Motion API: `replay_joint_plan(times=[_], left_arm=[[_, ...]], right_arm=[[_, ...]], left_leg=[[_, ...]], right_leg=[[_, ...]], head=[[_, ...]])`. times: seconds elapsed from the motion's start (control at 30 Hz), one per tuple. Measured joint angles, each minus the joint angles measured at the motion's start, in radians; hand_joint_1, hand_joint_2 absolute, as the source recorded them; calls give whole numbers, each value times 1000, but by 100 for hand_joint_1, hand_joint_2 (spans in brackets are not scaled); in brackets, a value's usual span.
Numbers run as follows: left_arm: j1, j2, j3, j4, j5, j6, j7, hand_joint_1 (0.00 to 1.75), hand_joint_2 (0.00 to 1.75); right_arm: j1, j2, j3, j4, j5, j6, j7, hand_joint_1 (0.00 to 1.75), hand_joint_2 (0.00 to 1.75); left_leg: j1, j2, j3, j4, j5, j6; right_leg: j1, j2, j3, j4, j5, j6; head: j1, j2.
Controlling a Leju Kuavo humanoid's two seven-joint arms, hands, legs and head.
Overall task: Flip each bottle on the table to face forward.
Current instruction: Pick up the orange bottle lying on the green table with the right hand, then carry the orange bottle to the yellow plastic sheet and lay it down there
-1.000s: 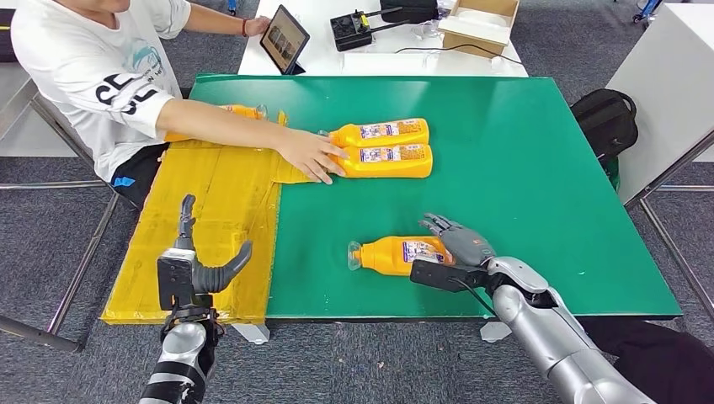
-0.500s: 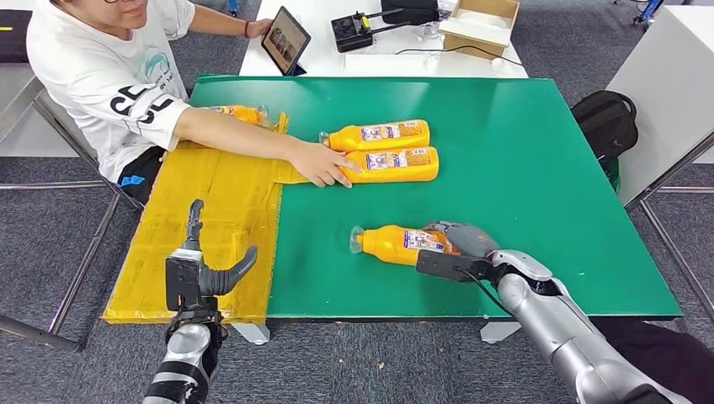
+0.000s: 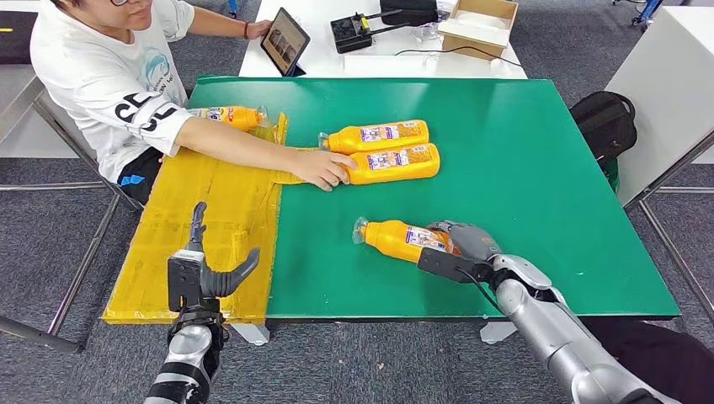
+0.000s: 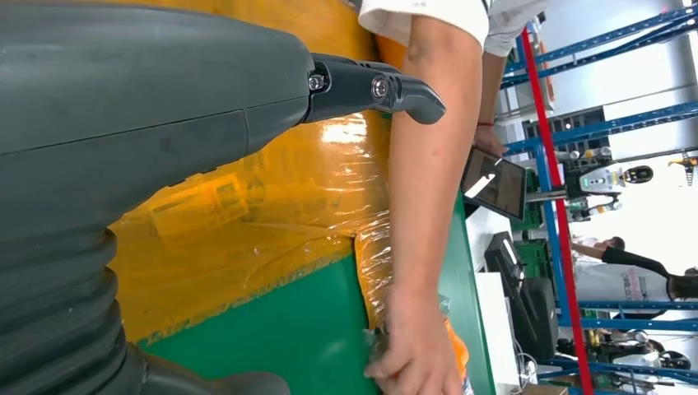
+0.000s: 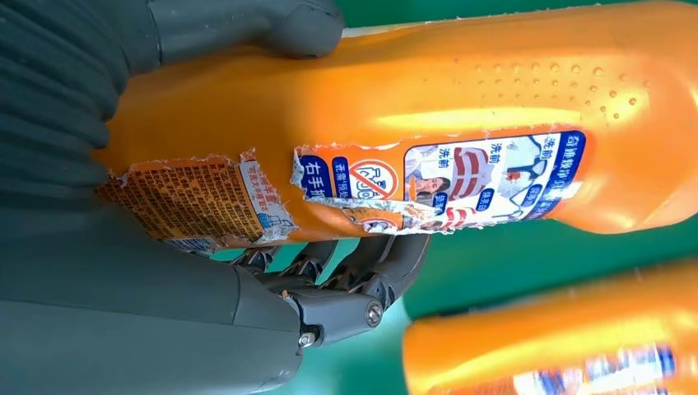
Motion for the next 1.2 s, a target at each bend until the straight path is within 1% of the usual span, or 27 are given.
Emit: replay_joint_plan(times=[0.07, 0.13, 0.17, 0.2, 0.27, 0.4, 0.47, 0.6, 0.67, 0.7, 0.8, 0.9, 0.97, 1.1, 1.2], left_arm=[[4, -3, -4, -3, 3, -9, 0, 0, 175], [10, -10, -13, -10, 10, -23, 2, 0, 175], [12, -13, -20, -15, 12, -29, 5, 0, 175], [13, -18, -27, -19, 15, -32, 7, 0, 175], [13, -25, -39, -25, 20, -35, 12, 0, 175], [16, -28, -49, -34, 25, -36, 15, 0, 175], [17, -28, -56, -37, 34, -44, 15, 0, 175], [19, -34, -83, -57, 76, -90, 25, 0, 175], [19, -38, -106, -76, 106, -119, 37, 0, 175], [20, -39, -120, -87, 122, -134, 44, 0, 175], [26, -40, -159, -129, 160, -181, 55, 0, 175], [33, -40, -205, -175, 167, -227, 54, 0, 175], [29, -41, -245, -192, 176, -281, 55, 0, 175], [8, -47, -329, -195, 249, -396, 60, 0, 175], [0, -49, -371, -198, 299, -444, 62, 0, 175]], right_arm=[[48, 26, -39, -50, -18, -83, -60, 175, 175], [114, 75, -100, -136, -28, -205, -139, 175, 175], [142, 107, -130, -184, -28, -258, -164, 175, 175], [163, 134, -154, -227, -26, -289, -175, 175, 175], [190, 173, -191, -295, -22, -310, -175, 175, 175], [223, 209, -243, -369, -24, -315, -177, 175, 175], [237, 225, -264, -390, -38, -349, -218, 175, 175], [262, 292, -309, -467, -56, -526, -342, 175, 175], [267, 321, -317, -501, -49, -604, -371, 175, 175], [268, 333, -319, -511, -46, -628, -379, 175, 175], [269, 358, -319, -515, -45, -637, -386, 175, 175], [269, 380, -310, -484, -44, -598, -397, 175, 175], [281, 395, -298, -457, -40, -576, -404, 175, 175], [300, 432, -257, -393, -41, -515, -428, 175, 175], [301, 464, -222, -337, -52, -489, -440, 175, 175]], left_leg=[[0, 0, -1, 0, 0, 0], [1, 0, -3, 0, 0, 0], [1, 1, -4, 0, 0, 0], [1, 0, -5, 0, 0, 0], [2, -1, -5, 0, 0, 0], [2, 0, -6, 0, 0, 0], [1, 0, -6, 0, 0, 0], [1, 0, -6, 0, 0, 0], [1, 0, -6, 0, 0, 0], [1, 0, -6, 0, 0, 0], [1, 0, -7, 0, 0, 0], [1, 0, -7, 0, 0, 0], [1, -1, -7, 0, 0, 0], [1, 0, -7, 0, 0, 0], [1, 0, -7, 0, 0, 0]], right_leg=[[0, 0, -1, 0, 0, 0], [1, 0, -3, 1, 0, 0], [1, 0, -5, 1, 0, 0], [1, 0, -6, 1, 0, 0], [2, -1, -6, 1, -1, 0], [2, -1, -6, 1, -1, 0], [1, -1, -7, 1, 0, 0], [0, 0, -7, 1, 0, 0], [1, 0, -7, 1, 0, 0], [1, 0, -7, 1, 0, 0], [1, 0, -7, 1, 0, 0], [1, 0, -7, 1, 0, 0], [1, -2, -7, 1, 0, 0], [1, -1, -8, 1, 0, 0], [1, 0, -9, 1, 0, 0]], head=[[0, 0], [0, 0], [-1, 0], [-1, 0], [-1, 0], [0, 0], [0, 0], [-1, 0], [-1, 0], [-1, 0], [0, 0], [0, 0], [0, 0], [0, 0], [0, 0]])
